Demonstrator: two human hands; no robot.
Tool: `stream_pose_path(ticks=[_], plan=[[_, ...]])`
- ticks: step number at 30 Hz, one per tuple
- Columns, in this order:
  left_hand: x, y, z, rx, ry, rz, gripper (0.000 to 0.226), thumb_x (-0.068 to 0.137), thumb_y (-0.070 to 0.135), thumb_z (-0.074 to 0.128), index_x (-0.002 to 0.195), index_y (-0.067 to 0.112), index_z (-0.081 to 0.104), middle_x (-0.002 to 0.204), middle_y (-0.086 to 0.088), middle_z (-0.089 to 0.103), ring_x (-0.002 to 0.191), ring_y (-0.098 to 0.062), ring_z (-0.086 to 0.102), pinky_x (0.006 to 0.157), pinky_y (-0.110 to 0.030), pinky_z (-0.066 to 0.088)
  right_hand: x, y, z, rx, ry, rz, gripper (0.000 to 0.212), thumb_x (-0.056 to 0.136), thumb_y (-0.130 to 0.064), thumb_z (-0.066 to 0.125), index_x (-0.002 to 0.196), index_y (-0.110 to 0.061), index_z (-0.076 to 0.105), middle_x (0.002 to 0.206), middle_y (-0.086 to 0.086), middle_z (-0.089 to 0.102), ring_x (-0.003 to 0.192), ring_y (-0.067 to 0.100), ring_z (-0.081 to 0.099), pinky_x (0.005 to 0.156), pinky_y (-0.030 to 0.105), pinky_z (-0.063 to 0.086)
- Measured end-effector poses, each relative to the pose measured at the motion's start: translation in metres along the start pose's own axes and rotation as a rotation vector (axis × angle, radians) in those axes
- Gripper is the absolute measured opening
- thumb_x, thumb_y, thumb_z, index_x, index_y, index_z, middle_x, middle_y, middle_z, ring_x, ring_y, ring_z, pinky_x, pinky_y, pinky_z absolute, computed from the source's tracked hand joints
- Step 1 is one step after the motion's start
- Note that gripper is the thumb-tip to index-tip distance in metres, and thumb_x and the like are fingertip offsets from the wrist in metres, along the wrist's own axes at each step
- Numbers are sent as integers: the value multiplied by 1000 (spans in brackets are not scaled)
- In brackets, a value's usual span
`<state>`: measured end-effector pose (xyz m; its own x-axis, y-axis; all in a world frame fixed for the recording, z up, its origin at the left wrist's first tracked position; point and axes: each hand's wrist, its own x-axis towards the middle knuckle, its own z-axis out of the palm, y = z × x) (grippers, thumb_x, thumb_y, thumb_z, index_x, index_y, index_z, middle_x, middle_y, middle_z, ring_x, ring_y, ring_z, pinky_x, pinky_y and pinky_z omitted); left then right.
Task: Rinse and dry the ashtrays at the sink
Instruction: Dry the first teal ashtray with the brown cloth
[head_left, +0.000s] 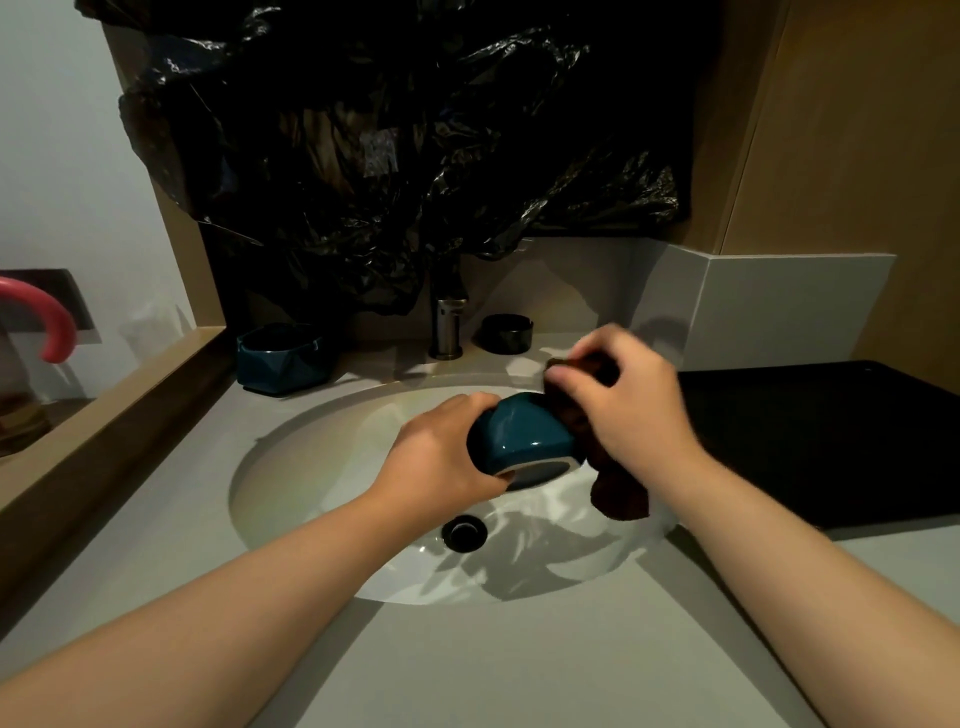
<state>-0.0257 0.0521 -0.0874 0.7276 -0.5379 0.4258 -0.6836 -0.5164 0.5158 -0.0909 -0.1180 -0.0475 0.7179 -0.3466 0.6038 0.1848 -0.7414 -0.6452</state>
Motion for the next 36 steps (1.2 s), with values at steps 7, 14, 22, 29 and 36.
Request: stream_pose_path(ticks=[7,14,22,29,36], plan=[[1,-3,0,3,22,-70,57,66,36,80,117,32,55,102,14,62,95,-8,58,85,-25,50,-11,0,12,-224,-293,-283,29,92,-27,55,121,-21,57,118,-7,52,111,10,45,96,28,43],[5,-6,-1,-34,58,-176,52,70,40,76,116,36,54,92,18,58,88,-7,56,67,-14,39,-17,2,20,-276,-284,-652,25,86,-11,52,106,-12,68,107,2,62,96,20,50,78,31,47],[2,0,1,-31,27,-124,48,68,36,79,110,34,56,91,17,61,87,-7,57,74,-18,45,-20,-2,22,-339,-143,-556,25,83,-7,48,96,-10,69,96,4,63,87,23,54,64,36,51],[0,0,-2,-130,96,-120,53,65,27,82,111,34,56,96,17,61,93,-6,57,82,-19,47,-7,8,18,-82,-44,-244,23,90,-5,50,99,-12,69,98,0,61,96,16,55,87,36,49],[-1,4,-2,-132,98,-87,51,64,25,83,105,35,54,92,17,60,90,-7,58,79,-22,49,-21,-10,19,-285,-73,-516,23,86,-13,47,97,-10,67,96,3,60,88,20,53,69,35,50]])
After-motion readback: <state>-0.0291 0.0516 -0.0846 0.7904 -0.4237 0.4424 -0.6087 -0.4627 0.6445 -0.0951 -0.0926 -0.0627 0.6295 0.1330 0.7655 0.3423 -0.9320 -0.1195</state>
